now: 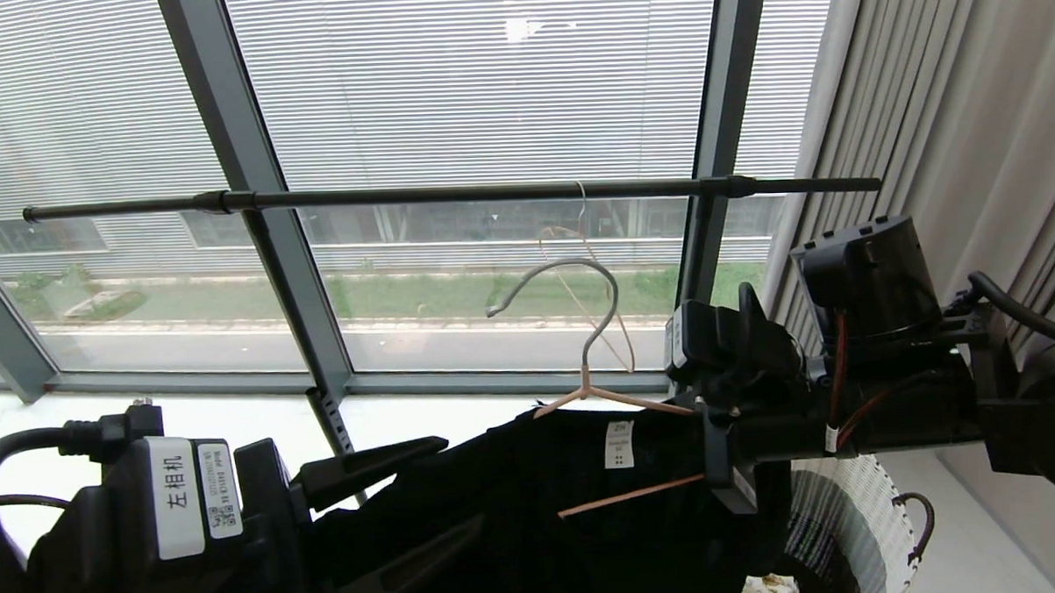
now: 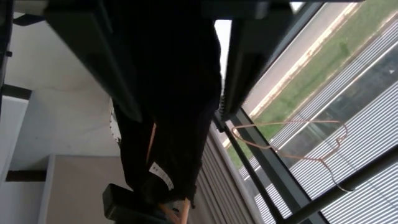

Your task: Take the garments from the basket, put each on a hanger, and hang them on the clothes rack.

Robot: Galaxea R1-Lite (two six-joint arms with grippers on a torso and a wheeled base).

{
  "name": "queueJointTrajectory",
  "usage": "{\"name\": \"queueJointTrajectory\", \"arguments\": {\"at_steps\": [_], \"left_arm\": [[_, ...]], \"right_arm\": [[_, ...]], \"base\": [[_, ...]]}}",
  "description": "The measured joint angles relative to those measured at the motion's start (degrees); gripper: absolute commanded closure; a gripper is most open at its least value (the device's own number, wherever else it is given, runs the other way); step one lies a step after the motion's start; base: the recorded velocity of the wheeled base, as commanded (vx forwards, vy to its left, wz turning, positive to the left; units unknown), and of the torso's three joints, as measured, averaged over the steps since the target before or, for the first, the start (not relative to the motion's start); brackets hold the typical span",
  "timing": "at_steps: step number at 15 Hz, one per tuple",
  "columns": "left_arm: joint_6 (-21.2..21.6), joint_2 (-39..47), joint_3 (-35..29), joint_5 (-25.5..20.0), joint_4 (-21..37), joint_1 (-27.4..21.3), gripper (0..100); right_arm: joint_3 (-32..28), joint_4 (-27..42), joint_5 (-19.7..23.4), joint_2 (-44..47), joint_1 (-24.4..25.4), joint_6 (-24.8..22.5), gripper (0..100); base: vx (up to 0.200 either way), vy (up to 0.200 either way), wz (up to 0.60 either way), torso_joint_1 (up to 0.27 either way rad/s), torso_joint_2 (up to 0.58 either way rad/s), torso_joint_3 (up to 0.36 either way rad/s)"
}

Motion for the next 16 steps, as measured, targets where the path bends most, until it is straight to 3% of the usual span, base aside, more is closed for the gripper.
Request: {"name": "queueJointTrajectory", "arguments": {"at_steps": [5, 7, 11, 15, 16], "left_arm": [[-0.2, -0.3, 0.9, 0.6, 0.1, 2.5, 0], [-0.5, -0.8, 2.7, 1.1, 0.1, 7.3, 0], [-4.1, -1.3, 9.2, 0.1, 0.2, 18.8, 0], [-4.5, 3.4, 10.9, -0.3, 0.3, 23.4, 0], [-4.6, 5.0, 10.7, -0.3, 0.2, 23.9, 100]], "right_arm": [[0.1, -4.0, 0.0, -0.1, -3.6, -5.8, 100], [0.0, -5.6, 0.1, -0.4, -6.0, -8.1, 100], [0.0, -5.6, 0.2, -1.8, -8.4, -8.4, 100], [-0.1, -5.6, 0.2, -3.1, -8.5, -8.5, 100], [-0.1, -5.5, 0.3, -3.5, -8.1, -8.6, 100]], "base": [[0.0, 0.0, 0.0, 0.0, 0.0, 0.0], [0.0, 0.0, 0.0, 0.0, 0.0, 0.0], [0.0, 0.0, 0.0, 0.0, 0.0, 0.0], [0.0, 0.0, 0.0, 0.0, 0.0, 0.0], [0.0, 0.0, 0.0, 0.0, 0.0, 0.0]]}}
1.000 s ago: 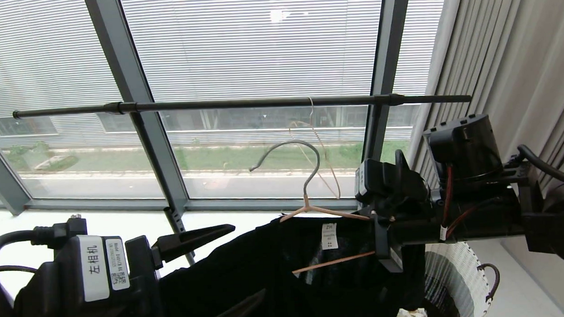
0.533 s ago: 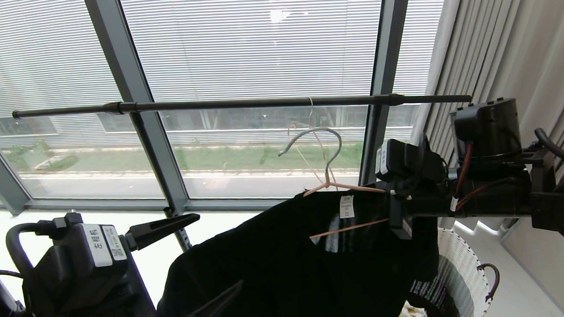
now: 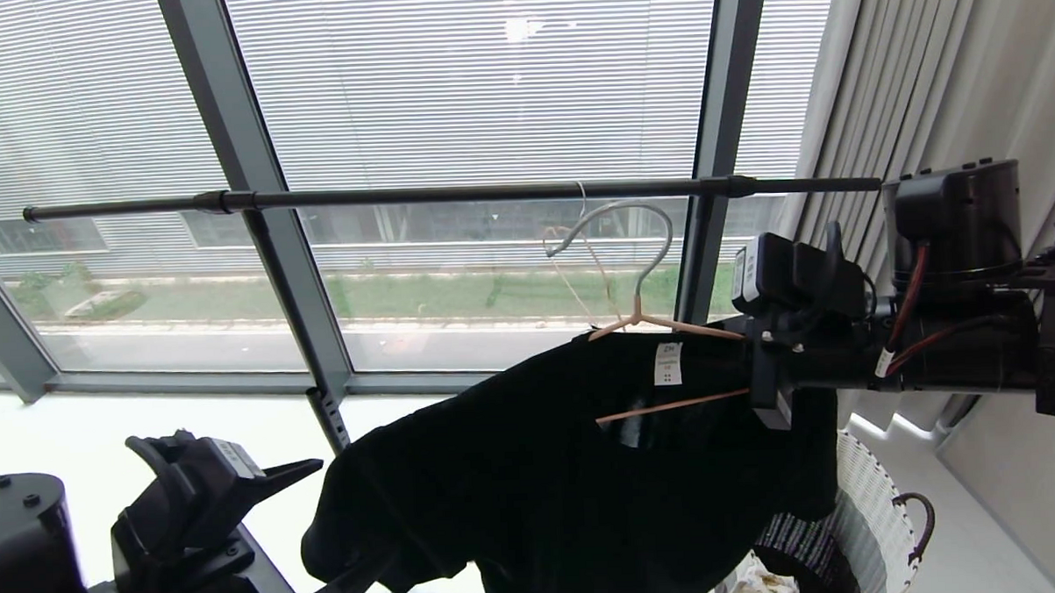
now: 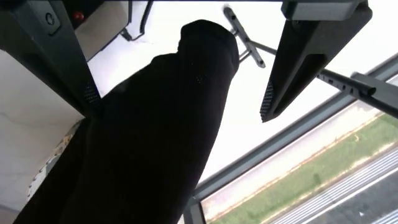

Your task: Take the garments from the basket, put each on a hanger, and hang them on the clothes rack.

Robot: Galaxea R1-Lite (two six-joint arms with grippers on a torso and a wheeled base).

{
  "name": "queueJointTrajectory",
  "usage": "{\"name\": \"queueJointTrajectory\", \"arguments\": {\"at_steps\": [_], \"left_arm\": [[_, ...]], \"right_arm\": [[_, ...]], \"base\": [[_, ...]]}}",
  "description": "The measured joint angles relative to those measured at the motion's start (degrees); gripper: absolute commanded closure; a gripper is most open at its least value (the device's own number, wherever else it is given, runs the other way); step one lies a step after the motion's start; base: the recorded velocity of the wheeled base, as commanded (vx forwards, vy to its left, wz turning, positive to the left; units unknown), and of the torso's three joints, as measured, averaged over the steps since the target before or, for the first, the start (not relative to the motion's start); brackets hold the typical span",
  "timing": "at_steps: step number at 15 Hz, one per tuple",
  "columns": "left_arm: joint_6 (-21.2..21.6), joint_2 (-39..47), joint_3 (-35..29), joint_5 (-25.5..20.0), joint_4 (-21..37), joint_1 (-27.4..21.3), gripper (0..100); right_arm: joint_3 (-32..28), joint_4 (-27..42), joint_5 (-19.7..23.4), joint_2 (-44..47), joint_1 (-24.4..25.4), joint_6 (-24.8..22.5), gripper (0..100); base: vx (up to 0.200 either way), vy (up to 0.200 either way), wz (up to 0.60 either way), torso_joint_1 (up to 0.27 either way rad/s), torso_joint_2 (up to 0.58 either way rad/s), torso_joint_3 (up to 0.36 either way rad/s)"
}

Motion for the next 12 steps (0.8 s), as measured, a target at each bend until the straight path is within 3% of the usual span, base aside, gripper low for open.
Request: {"name": "queueJointTrajectory", "arguments": {"at_steps": [6, 11, 12], "left_arm": [[0.3, 3.8, -0.1, 0.2, 0.0, 2.6, 100], [2.6, 4.3, 2.4, 0.2, 0.0, 14.7, 100], [2.5, 4.1, 2.6, 0.1, -0.1, 14.9, 0]], "right_arm": [[1.2, 0.1, -0.8, -1.5, 0.8, -0.3, 100], [1.3, 0.0, -2.2, -2.0, 0.2, 0.1, 100], [1.3, 0.0, -2.2, -2.0, 0.1, 0.1, 100]], "base": [[0.0, 0.0, 0.0, 0.0, 0.0, 0.0], [0.0, 0.0, 0.0, 0.0, 0.0, 0.0], [0.0, 0.0, 0.0, 0.0, 0.0, 0.0]]}}
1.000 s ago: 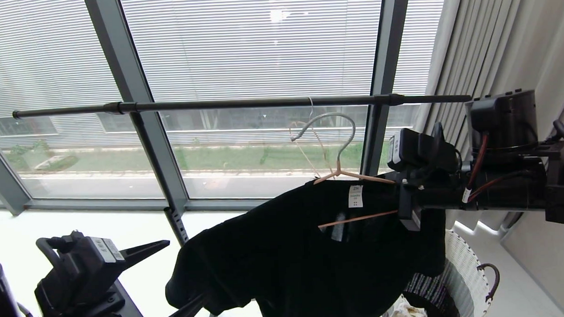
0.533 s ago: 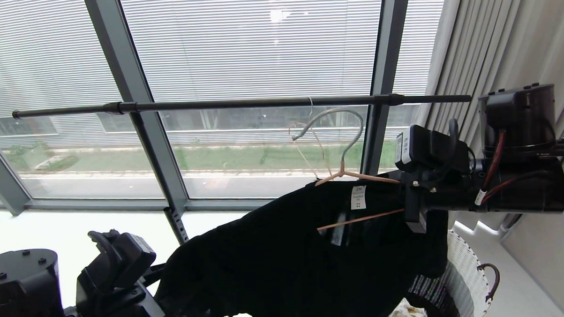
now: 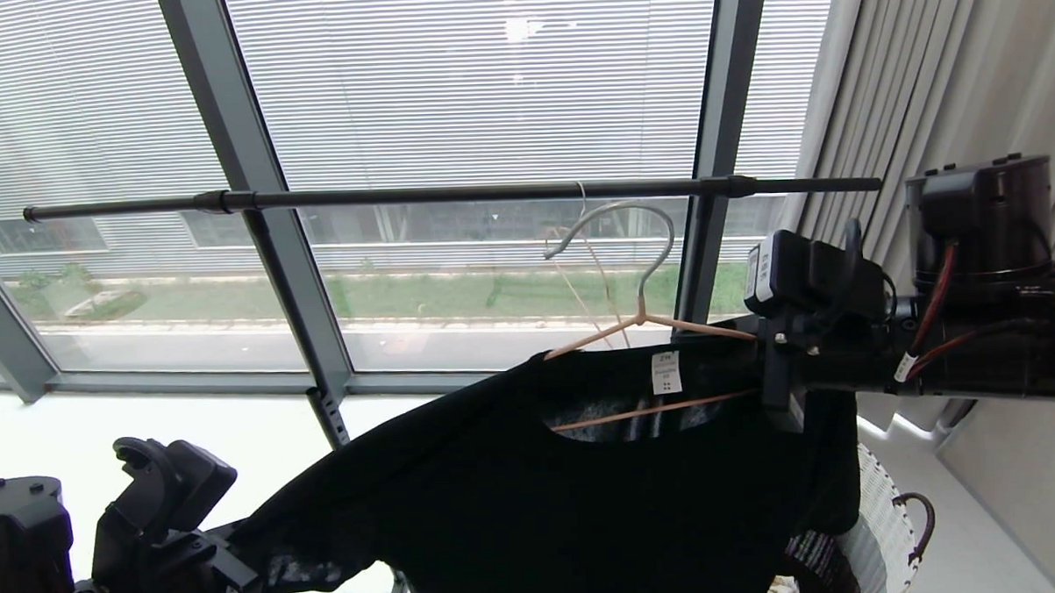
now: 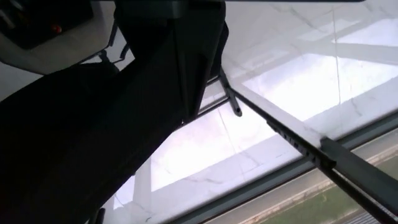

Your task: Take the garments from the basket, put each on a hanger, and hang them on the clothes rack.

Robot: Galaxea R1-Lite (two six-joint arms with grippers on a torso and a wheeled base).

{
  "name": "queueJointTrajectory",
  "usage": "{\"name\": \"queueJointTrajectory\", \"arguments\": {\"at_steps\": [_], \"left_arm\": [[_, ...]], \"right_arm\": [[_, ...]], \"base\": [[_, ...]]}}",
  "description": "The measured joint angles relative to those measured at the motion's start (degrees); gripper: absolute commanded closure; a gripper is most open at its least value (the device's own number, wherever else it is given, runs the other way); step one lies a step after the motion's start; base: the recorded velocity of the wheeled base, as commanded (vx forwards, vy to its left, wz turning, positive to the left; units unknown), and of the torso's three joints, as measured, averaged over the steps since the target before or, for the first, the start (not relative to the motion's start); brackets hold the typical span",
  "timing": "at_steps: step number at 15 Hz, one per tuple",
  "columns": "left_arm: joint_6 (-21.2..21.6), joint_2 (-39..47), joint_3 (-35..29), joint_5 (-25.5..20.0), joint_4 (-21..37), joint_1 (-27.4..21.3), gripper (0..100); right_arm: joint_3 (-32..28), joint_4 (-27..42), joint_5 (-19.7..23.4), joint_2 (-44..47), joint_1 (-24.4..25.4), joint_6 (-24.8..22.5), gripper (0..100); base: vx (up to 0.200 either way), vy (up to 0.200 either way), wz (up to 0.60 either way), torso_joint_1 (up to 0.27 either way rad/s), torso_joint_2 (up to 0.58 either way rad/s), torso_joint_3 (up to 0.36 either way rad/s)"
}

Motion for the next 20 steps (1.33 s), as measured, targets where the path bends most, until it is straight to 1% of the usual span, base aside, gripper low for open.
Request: {"name": "queueJointTrajectory", "arguments": {"at_steps": [2, 4, 5, 6, 7, 8, 10, 11, 12, 13, 15, 18, 20], "left_arm": [[-0.3, -0.6, 0.0, 0.0, 0.0, -1.1, 0], [-0.8, -1.0, -0.6, 0.1, 0.0, -1.4, 0], [-1.9, -1.2, -0.8, 0.6, 0.0, -1.2, 0], [-2.8, -1.4, -1.1, 2.3, -0.1, -0.5, 0], [-3.4, -1.6, -1.5, 4.9, -0.1, 0.7, 0], [-4.3, -1.7, -2.2, 7.0, -0.1, 1.9, 0], [-6.6, -1.9, -4.2, 9.1, -0.2, 3.6, 0], [-7.5, -2.0, -5.1, 10.1, -0.2, 3.9, 0], [-8.1, -2.0, -6.3, 11.5, -0.2, 4.1, 0], [-8.3, -2.1, -7.2, 12.4, -0.2, 4.2, 0], [-8.4, -2.6, -7.9, 12.5, -0.2, 4.2, 0], [-8.3, -2.8, -8.0, 12.9, -0.2, 4.3, 0], [-8.4, -2.8, -8.1, 13.9, -0.2, 4.3, 0]], "right_arm": [[0.1, 0.0, -0.4, 0.0, 0.0, 0.0, 100], [1.0, 0.0, -2.5, 0.0, 0.0, 0.0, 100], [1.7, 0.0, -4.1, -0.1, 0.0, 0.5, 100], [3.2, 0.0, -6.4, -0.5, 0.0, 2.5, 100], [5.0, 0.0, -9.0, -0.9, 0.0, 5.3, 100], [6.9, 0.1, -12.2, -1.5, -0.1, 7.8, 100], [11.1, 0.2, -19.9, -3.0, -0.1, 13.5, 100], [12.7, 0.4, -22.8, -3.6, -0.1, 16.1, 100], [14.3, 1.5, -25.9, -4.3, -0.1, 19.1, 100], [15.8, 4.3, -28.8, -5.0, -0.1, 23.0, 100], [17.3, 9.5, -32.4, -6.5, -0.2, 28.4, 100], [17.7, 15.0, -35.8, -8.0, -0.7, 32.3, 100], [17.7, 17.7, -38.7, -8.7, -2.5, 35.0, 100]], "base": [[0.0, 0.0, 0.0, 0.0, 0.0, 0.0], [0.0, 0.0, 0.0, 0.0, 0.0, 0.0], [0.0, 0.0, 0.0, 0.0, 0.0, 0.0], [0.0, 0.0, 0.0, 0.0, 0.0, 0.0], [0.0, 0.0, 0.0, 0.0, 0.0, 0.0], [0.0, 0.0, 0.0, 0.0, 0.0, 0.0], [0.0, 0.0, 0.0, 0.0, 0.0, 0.0], [0.0, 0.0, 0.0, 0.0, 0.0, 0.0], [0.0, 0.0, 0.0, 0.0, 0.0, 0.0], [0.0, 0.0, 0.0, 0.0, 0.0, 0.0], [0.0, 0.0, 0.0, 0.0, 0.0, 0.0], [0.0, 0.0, 0.0, 0.0, 0.0, 0.0], [0.0, 0.0, 0.0, 0.0, 0.0, 0.0]]}}
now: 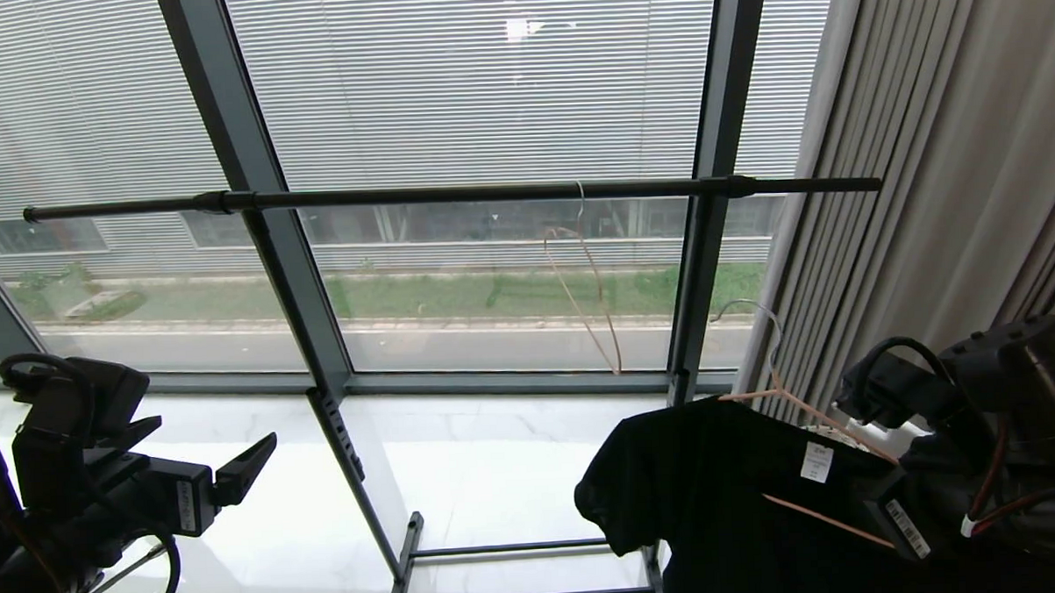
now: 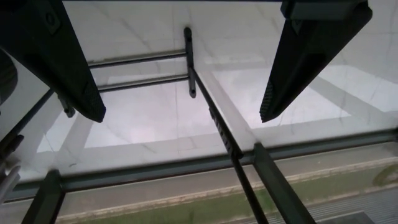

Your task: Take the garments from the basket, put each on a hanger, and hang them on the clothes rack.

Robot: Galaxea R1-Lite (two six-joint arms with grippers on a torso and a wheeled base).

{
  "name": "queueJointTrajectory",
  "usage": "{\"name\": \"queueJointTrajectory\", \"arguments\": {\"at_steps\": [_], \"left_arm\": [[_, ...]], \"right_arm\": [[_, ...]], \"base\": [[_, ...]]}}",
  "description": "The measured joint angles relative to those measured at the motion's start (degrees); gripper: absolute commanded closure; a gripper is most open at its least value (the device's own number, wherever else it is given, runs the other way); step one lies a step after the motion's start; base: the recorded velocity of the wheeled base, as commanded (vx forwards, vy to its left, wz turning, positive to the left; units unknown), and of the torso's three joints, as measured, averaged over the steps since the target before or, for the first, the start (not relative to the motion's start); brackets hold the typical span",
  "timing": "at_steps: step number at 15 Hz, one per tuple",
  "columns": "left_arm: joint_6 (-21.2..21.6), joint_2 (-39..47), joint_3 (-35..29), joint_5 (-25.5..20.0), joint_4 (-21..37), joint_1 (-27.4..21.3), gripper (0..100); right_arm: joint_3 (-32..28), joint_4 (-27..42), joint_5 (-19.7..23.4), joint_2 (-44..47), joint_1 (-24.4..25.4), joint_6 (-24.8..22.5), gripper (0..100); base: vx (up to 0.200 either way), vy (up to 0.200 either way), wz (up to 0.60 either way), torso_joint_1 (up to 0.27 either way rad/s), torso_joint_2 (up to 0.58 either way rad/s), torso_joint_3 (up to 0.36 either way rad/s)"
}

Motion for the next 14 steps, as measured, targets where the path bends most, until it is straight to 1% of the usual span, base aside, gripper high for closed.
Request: {"name": "queueJointTrajectory", "arguments": {"at_steps": [2, 4, 5, 6, 8, 9, 12, 14], "left_arm": [[0.0, 0.0, 0.0, 0.1, 0.0, -0.1, 0], [-0.2, 0.1, 0.0, 0.2, 0.0, -0.1, 0], [-2.0, 0.2, 0.0, 0.7, 0.0, -0.1, 0], [-4.5, 0.2, -0.2, 2.2, 0.0, -0.2, 0], [-8.1, 0.7, -1.1, 6.5, 0.0, -0.4, 0], [-8.4, 1.0, -1.5, 7.4, 0.0, -0.5, 0], [-8.3, 1.5, -2.0, 7.5, 0.0, -2.5, 0], [-8.1, 1.5, -2.0, 7.6, 0.0, -3.7, 0]], "right_arm": [[-0.1, 0.9, -2.6, -0.3, -1.8, 2.3, 100], [-0.7, 1.9, -4.2, 0.0, -3.2, 8.1, 100], [-1.7, 1.9, -4.6, 0.5, -3.5, 11.7, 100], [-2.7, 1.9, -5.2, 1.1, -3.6, 14.4, 100], [-4.9, 1.9, -6.4, 2.7, -3.6, 18.2, 100], [-6.4, 1.9, -7.0, 3.7, -3.6, 19.1, 100], [-12.7, 1.5, -8.0, 7.4, -3.1, 21.2, 100], [-17.1, 0.2, -10.4, 10.2, -1.9, 23.1, 100]], "base": [[0.0, 0.0, 0.0, 0.0, 0.0, 0.0], [0.0, 0.0, 0.0, 0.0, 0.0, 0.0], [0.0, 0.0, 0.0, 0.0, 0.0, 0.0], [0.0, 0.0, 0.0, 0.0, 0.0, 0.0], [0.0, 0.0, 0.0, 0.0, 0.0, 0.0], [0.0, 0.0, 0.0, 0.0, 0.0, 0.0], [0.0, 0.0, 0.0, 0.0, 0.0, 0.0], [0.0, 0.0, 0.0, 0.0, 0.0, 0.0]]}}
